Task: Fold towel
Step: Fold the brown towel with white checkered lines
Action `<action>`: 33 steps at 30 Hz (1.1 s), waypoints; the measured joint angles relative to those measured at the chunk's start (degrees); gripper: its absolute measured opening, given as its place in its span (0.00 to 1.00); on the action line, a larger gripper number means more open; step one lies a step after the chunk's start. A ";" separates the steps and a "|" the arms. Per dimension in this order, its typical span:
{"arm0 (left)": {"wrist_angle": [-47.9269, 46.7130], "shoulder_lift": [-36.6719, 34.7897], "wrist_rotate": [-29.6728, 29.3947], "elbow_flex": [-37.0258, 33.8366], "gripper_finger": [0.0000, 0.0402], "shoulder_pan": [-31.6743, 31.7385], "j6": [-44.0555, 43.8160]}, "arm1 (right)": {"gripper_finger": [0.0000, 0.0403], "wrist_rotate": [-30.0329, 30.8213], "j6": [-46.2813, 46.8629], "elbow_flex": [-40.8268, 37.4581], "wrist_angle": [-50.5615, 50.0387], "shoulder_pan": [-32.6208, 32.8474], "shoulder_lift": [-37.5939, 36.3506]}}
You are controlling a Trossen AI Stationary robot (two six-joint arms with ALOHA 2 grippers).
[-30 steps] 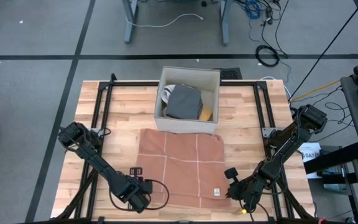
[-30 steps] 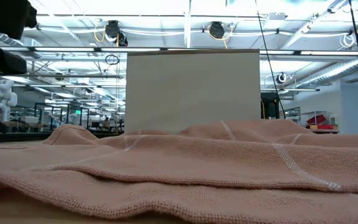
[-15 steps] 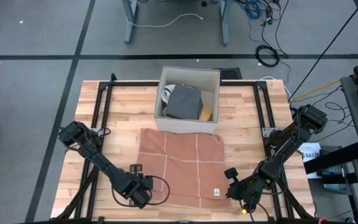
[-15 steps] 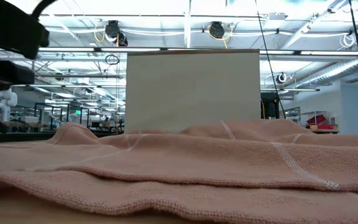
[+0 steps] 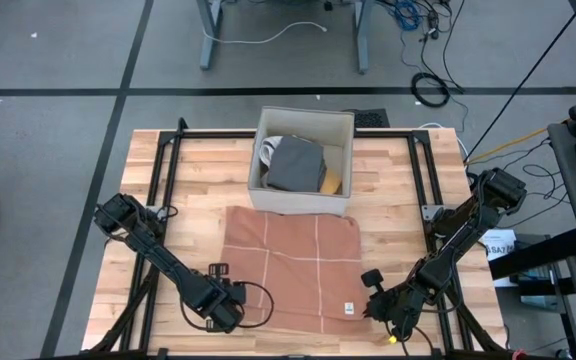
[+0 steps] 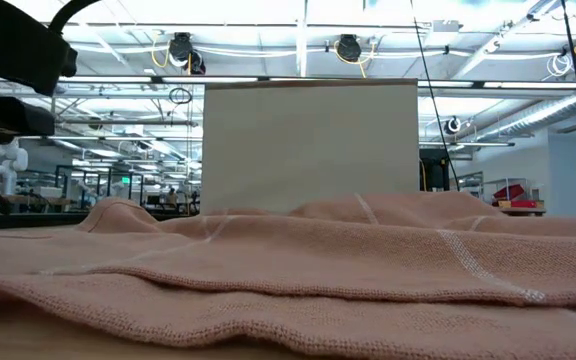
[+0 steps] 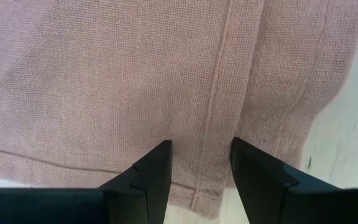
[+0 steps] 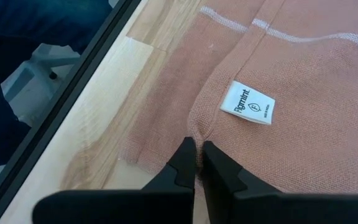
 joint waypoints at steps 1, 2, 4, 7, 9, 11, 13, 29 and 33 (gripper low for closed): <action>-0.08 -0.06 0.08 0.00 0.42 0.00 0.00 | 0.01 0.00 -0.02 0.00 0.02 0.00 0.00; -0.08 -0.06 0.11 0.00 0.42 0.00 0.17 | 0.01 0.00 0.00 0.00 0.00 0.00 0.00; -0.06 -0.06 0.15 0.00 0.42 0.08 0.90 | 0.01 0.00 0.00 0.00 0.00 -0.05 0.00; -0.06 -0.06 0.15 0.00 0.42 0.53 1.33 | 0.01 0.00 0.02 0.00 0.00 -0.09 0.00; -0.03 -0.06 0.15 0.02 0.41 0.99 1.61 | 0.01 0.00 0.02 0.00 0.02 -0.09 0.00; -0.01 -0.06 0.15 0.02 0.39 1.58 2.50 | 0.01 0.00 0.03 0.00 0.02 -0.09 0.00; 0.03 -0.06 0.08 0.02 0.36 2.06 3.03 | 0.01 0.00 0.13 0.00 0.02 -0.09 0.00; -2.02 -0.41 3.45 0.11 0.07 3.34 5.79 | 0.01 0.03 0.42 0.00 0.02 -0.11 0.00; -3.67 -1.19 3.34 0.57 0.02 3.34 5.77 | 0.01 1.43 -0.15 0.00 -0.06 -0.11 -0.05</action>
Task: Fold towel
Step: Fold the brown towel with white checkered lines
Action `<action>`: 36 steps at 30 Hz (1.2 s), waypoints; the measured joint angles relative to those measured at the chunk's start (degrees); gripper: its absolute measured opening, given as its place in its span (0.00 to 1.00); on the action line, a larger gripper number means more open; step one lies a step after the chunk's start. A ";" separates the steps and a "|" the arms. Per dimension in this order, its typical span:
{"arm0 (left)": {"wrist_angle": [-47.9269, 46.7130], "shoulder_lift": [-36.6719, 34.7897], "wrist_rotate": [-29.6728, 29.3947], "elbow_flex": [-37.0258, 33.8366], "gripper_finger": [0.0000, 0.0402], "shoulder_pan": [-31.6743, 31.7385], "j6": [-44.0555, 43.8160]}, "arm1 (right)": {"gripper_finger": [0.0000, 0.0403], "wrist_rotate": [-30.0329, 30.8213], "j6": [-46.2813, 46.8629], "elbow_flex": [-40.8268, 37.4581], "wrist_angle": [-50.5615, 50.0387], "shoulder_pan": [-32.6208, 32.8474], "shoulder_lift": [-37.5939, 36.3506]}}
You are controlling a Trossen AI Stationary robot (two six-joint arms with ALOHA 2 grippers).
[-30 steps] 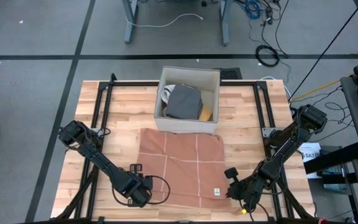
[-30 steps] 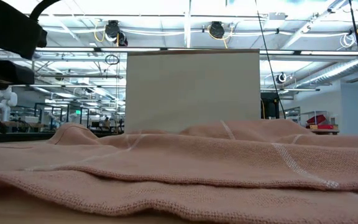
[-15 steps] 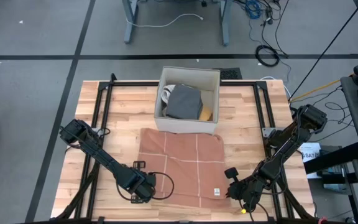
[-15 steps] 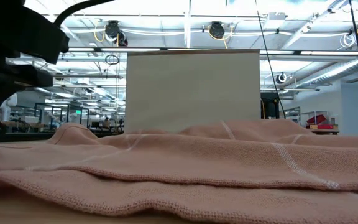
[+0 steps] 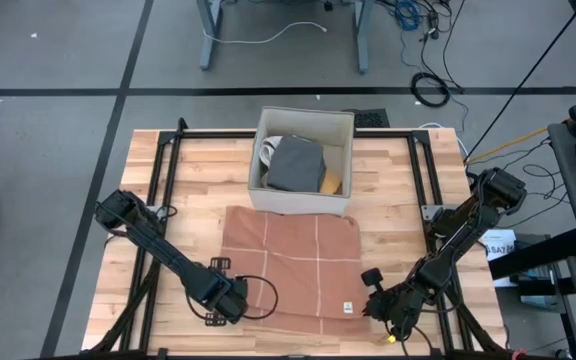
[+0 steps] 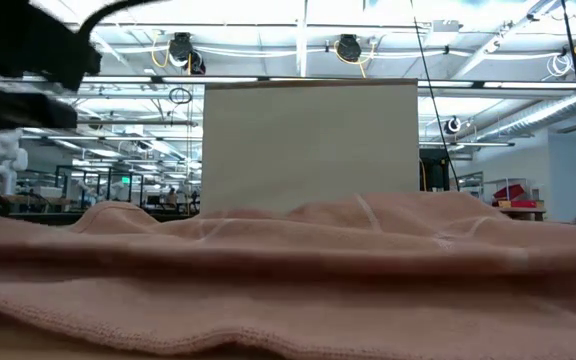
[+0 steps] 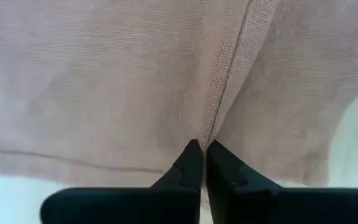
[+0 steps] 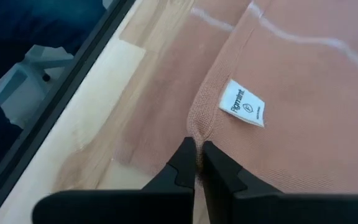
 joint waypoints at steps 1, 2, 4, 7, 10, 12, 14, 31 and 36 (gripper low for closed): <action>-0.70 -0.14 -0.02 0.57 0.02 0.00 -0.02 | 0.01 0.03 -0.03 0.00 -0.22 0.00 -0.29; -0.85 -0.19 -0.04 1.38 0.01 0.00 -0.02 | 0.01 0.03 -0.08 0.00 -0.23 0.00 -0.71; -1.57 -0.59 -0.09 2.75 0.01 -0.27 0.08 | 0.01 0.06 -0.05 0.00 -0.16 0.00 -2.09; -0.35 -1.21 -0.11 5.30 0.01 -0.95 0.82 | 0.01 0.03 0.04 0.00 0.38 0.40 -5.44; 2.42 -1.32 0.78 6.55 0.01 -1.99 2.19 | 0.01 -4.05 1.87 0.00 0.48 0.76 -8.08; 3.82 -1.16 2.24 6.55 0.01 -2.60 2.67 | 0.01 -7.73 3.93 0.00 0.56 0.79 -8.66; 4.47 -0.93 2.84 6.55 0.01 -3.36 2.45 | 0.01 -9.91 5.16 0.00 0.78 0.99 -8.72; 12.63 -0.89 1.42 6.55 0.00 -7.40 -1.92 | 0.01 -10.56 13.33 -0.02 6.41 5.91 -5.84; 16.73 -0.39 1.24 6.55 0.00 -7.89 -2.21 | 0.01 -10.54 16.50 -0.02 6.70 7.43 -3.98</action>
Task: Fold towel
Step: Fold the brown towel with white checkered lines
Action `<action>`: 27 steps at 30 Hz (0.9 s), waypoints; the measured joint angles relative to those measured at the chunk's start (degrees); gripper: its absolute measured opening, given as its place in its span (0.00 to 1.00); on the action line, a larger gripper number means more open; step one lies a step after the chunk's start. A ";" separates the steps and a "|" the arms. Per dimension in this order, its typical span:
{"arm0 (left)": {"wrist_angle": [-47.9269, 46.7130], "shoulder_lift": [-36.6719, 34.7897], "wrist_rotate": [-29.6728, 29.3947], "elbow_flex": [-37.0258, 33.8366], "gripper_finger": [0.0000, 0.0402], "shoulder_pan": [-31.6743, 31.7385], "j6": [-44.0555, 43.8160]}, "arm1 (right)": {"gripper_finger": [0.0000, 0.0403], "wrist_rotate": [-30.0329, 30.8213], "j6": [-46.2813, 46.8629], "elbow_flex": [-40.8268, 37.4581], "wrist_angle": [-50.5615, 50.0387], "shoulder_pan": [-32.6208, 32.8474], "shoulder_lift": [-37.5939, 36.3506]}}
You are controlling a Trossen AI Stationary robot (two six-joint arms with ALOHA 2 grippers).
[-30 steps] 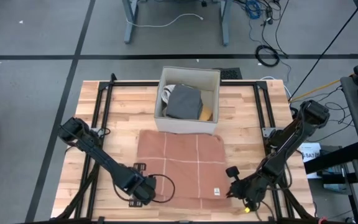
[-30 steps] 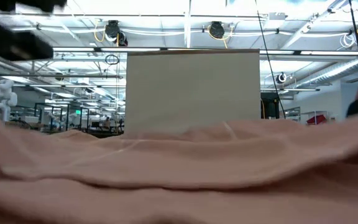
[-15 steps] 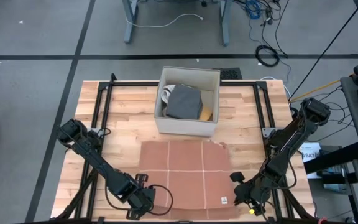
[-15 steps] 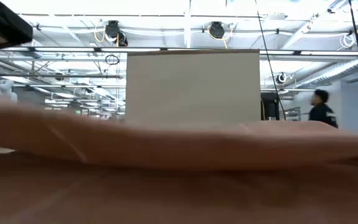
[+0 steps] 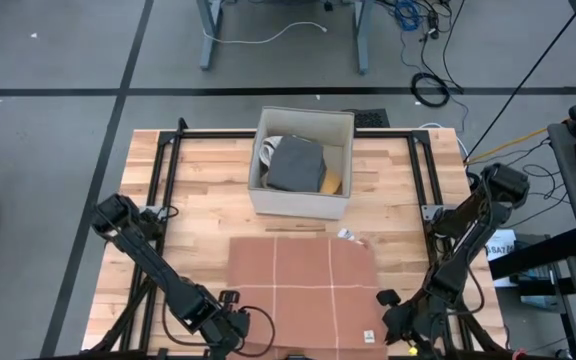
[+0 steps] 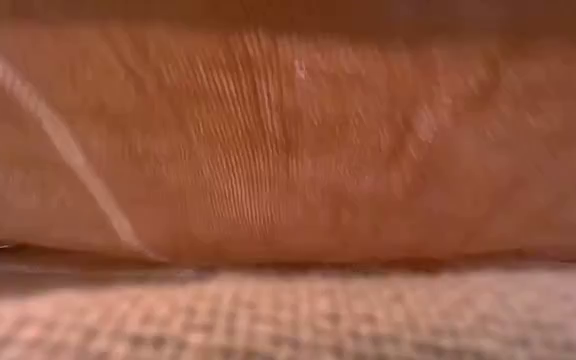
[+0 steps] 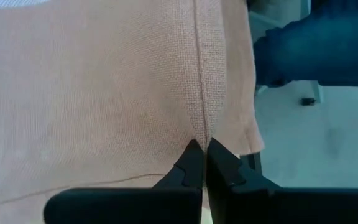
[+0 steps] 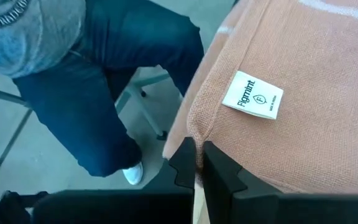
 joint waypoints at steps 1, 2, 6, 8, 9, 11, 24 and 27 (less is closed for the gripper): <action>0.56 0.31 -0.03 0.00 0.00 0.00 0.51 | 0.01 0.01 0.21 0.00 -0.01 0.17 0.44; 1.09 0.59 -0.06 -0.02 0.00 0.00 0.84 | 0.01 0.03 0.23 0.00 -0.06 0.24 0.89; 2.27 2.15 0.31 -0.02 0.00 0.60 2.33 | 0.01 0.04 0.16 0.00 0.03 0.22 2.48; 2.94 3.03 2.26 -0.04 0.00 0.92 2.45 | 0.01 0.02 0.17 0.00 0.49 0.15 2.89; 3.37 3.34 3.41 -0.04 0.00 1.13 2.46 | 0.01 0.02 0.33 0.00 0.62 0.15 2.97; 3.73 3.74 5.16 -0.04 0.00 1.42 2.41 | 0.01 -0.04 1.20 0.00 0.88 0.42 2.96; 11.46 3.81 8.35 -0.07 0.00 0.14 2.47 | 0.01 -2.61 0.72 0.02 7.34 2.63 2.86; 11.44 3.79 8.85 -0.07 0.00 0.70 2.75 | 0.01 -2.93 1.56 0.02 5.78 2.12 3.29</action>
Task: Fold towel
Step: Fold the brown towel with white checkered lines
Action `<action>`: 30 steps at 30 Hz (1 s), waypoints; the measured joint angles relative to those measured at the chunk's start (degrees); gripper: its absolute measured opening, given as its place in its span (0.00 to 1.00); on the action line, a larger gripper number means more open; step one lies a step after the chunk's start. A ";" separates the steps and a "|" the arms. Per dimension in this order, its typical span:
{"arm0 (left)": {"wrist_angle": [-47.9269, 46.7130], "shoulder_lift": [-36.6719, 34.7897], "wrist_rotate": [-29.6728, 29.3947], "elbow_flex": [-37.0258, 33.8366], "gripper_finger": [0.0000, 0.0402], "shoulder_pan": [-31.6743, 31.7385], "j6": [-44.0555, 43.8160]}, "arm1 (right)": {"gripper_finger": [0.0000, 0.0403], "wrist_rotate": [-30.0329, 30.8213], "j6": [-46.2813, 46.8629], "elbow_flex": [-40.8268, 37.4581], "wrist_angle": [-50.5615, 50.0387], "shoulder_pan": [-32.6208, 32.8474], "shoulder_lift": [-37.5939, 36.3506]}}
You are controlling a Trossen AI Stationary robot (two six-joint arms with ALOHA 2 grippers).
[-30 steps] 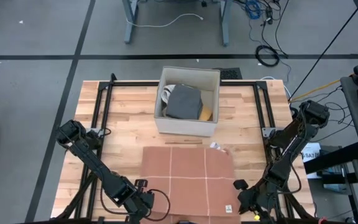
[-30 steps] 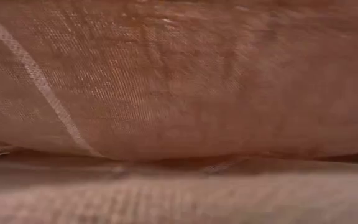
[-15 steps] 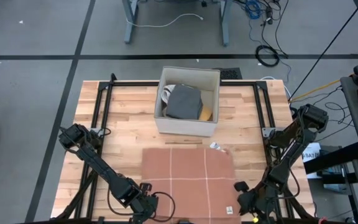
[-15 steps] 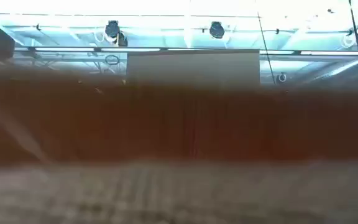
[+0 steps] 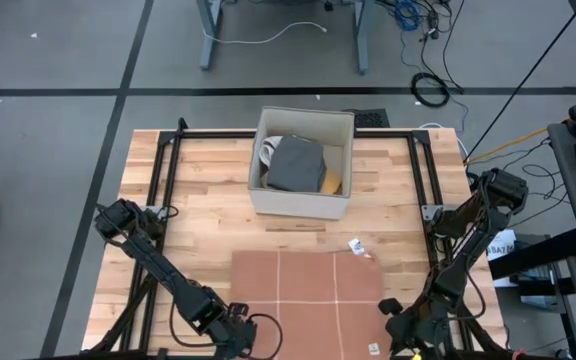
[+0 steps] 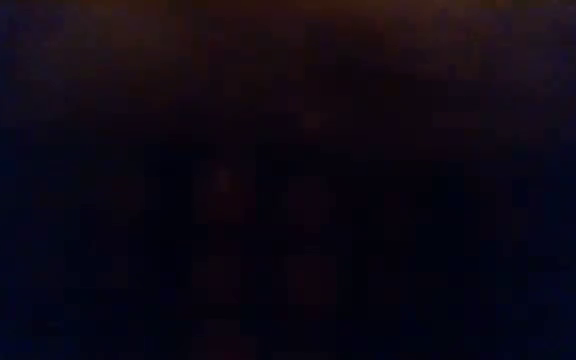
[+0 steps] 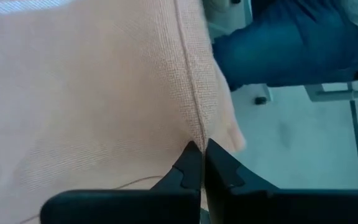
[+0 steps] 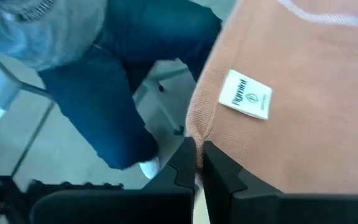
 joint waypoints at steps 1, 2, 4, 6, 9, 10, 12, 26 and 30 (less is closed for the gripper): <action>-0.02 0.04 -0.09 0.00 0.00 0.14 0.25 | 0.01 -0.02 0.08 0.00 -0.75 -0.22 0.31; 0.04 0.33 -0.19 0.00 0.00 0.28 0.80 | 0.01 -0.02 0.13 0.00 -1.54 -0.55 0.62; -0.61 0.66 -0.21 0.00 0.00 0.64 2.04 | 0.01 -0.05 0.14 -0.02 -2.14 -1.20 1.42; -0.33 1.34 0.14 0.00 0.00 1.25 2.47 | 0.01 -0.11 -0.06 -0.04 -2.55 -1.75 1.64; -0.47 2.11 0.87 -0.04 0.00 1.95 1.75 | 0.01 -0.43 1.47 -0.04 -2.08 -2.08 1.64; -0.66 2.23 0.90 -0.04 0.00 2.17 0.99 | 0.01 -1.14 2.21 -0.04 -1.91 -2.03 1.64; -0.86 2.27 0.93 -0.04 0.02 2.19 -0.24 | 0.01 -1.89 3.75 -0.04 -1.73 -1.82 1.64; -1.26 2.26 6.71 -0.04 0.15 2.25 -7.75 | 0.35 -4.82 9.98 -0.04 -0.75 -0.79 1.07; -6.26 2.25 6.24 -0.04 0.15 3.86 -4.77 | 0.38 -0.41 6.40 -0.04 -4.12 -2.03 -0.18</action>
